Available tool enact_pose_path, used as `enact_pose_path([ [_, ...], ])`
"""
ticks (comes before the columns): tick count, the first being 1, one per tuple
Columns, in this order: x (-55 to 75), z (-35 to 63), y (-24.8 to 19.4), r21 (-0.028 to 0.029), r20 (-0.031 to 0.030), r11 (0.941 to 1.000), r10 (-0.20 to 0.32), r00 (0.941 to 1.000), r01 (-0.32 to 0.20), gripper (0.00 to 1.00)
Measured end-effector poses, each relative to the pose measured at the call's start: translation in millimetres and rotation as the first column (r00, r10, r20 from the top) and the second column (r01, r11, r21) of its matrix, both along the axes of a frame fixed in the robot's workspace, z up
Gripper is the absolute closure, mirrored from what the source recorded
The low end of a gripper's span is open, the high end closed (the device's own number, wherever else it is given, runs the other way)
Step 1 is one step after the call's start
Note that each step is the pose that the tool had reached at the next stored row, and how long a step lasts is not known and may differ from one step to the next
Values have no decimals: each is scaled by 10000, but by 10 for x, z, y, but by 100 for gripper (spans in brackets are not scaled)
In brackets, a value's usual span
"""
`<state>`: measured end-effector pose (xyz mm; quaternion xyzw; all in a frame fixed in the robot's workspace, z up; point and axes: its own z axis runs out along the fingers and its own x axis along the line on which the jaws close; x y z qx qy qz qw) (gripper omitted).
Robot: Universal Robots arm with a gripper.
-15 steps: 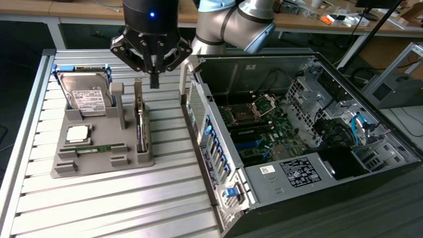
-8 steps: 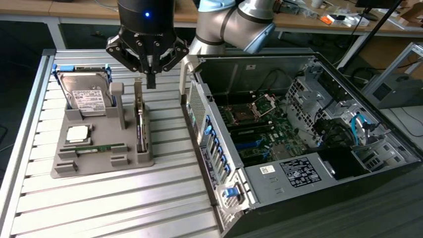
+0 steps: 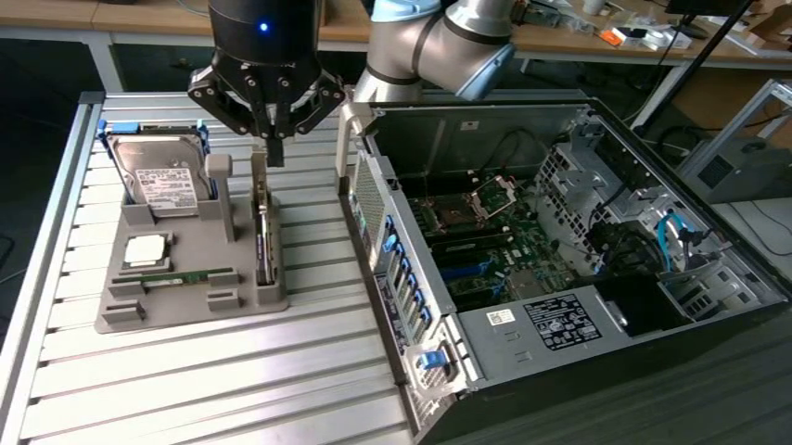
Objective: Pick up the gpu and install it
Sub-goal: 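Reach for the gpu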
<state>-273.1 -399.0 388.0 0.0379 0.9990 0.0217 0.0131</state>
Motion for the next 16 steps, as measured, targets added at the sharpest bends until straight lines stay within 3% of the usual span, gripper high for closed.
enact_pose_path([
  [16,-136,-4,0,0,0,10000,0,10000,0,89],
])
